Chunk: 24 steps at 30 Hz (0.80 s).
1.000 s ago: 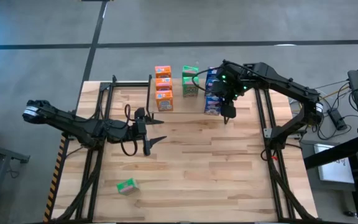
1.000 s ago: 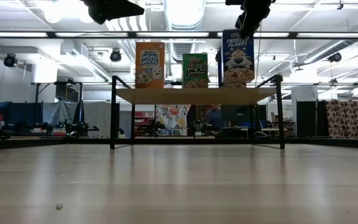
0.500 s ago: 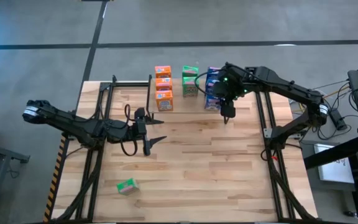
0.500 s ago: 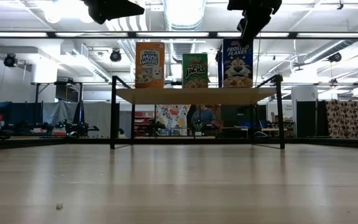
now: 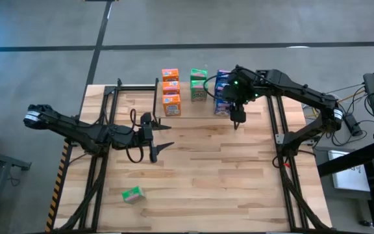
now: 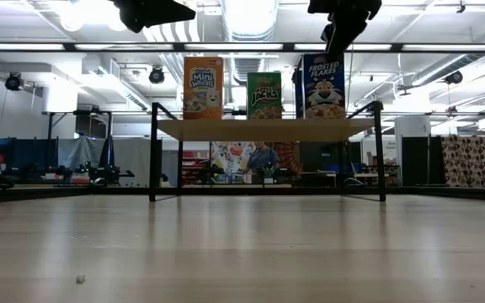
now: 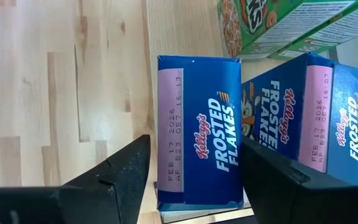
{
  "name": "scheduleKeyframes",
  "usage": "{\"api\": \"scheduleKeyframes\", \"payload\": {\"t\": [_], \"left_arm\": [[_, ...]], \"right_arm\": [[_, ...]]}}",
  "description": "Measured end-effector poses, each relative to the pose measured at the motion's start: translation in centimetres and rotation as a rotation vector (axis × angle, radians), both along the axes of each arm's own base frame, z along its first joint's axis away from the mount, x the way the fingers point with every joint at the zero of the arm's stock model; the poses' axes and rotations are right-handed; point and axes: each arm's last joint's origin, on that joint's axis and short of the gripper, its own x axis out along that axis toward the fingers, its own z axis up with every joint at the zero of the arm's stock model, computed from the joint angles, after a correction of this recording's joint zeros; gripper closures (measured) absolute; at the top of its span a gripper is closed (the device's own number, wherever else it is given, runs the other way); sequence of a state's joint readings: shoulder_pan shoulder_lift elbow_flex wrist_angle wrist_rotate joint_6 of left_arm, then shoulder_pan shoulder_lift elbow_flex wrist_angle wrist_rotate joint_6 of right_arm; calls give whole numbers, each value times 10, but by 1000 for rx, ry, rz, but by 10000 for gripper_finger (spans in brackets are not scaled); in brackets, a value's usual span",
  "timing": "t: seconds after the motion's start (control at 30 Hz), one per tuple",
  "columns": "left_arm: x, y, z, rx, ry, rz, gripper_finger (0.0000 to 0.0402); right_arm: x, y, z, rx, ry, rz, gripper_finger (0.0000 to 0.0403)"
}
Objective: Stack cereal on shelf
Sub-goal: Put the blue cereal box aligned with the other blue cereal box on the shelf
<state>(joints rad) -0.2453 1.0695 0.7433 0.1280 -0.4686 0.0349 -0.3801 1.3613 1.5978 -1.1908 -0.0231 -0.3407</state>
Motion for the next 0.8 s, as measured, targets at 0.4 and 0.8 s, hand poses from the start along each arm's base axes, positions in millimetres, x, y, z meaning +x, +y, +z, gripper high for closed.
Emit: {"api": "scheduleKeyframes", "payload": {"t": [0.4,0.8], "left_arm": [[0,0,0,0,0,0,135],[0,0,0,1,0,0,135]], "right_arm": [[-5,2,28,-37,-85,-14,172],[4,-4,46,-119,-215,-68,264]]}}
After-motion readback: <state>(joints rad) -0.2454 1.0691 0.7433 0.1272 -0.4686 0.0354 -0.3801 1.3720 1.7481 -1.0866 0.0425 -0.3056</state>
